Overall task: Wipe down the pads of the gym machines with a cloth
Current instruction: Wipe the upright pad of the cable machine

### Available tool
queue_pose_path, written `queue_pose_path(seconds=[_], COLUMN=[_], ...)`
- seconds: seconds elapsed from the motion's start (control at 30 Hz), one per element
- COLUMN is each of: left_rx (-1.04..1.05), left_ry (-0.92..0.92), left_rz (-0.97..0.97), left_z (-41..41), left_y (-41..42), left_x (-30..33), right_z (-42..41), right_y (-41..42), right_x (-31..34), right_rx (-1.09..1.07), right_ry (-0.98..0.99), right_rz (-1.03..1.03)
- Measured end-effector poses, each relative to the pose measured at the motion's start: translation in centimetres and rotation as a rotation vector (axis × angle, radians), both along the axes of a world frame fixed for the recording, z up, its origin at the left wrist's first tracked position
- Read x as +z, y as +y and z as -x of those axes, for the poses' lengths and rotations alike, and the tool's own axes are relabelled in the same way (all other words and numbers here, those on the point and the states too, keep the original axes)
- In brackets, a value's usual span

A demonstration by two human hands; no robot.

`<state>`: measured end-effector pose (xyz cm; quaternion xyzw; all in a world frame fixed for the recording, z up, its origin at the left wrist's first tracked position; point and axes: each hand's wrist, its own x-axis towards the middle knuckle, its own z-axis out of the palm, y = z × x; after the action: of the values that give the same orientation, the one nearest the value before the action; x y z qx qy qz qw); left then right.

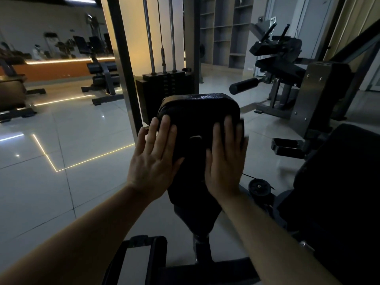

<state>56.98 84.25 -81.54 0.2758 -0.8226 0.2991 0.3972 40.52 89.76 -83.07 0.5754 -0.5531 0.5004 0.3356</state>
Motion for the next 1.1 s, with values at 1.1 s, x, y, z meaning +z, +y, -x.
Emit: queue_pose_path(seconds=[1.1], left_rx=[0.007], left_ry=[-0.046], left_rz=[0.069], left_z=[-1.3], left_y=[-0.6], left_x=[0.4], right_z=[-1.2], right_y=[-0.6], right_x=[5.1], right_rx=[-0.058], right_ry=[0.209], right_rz=[0.008])
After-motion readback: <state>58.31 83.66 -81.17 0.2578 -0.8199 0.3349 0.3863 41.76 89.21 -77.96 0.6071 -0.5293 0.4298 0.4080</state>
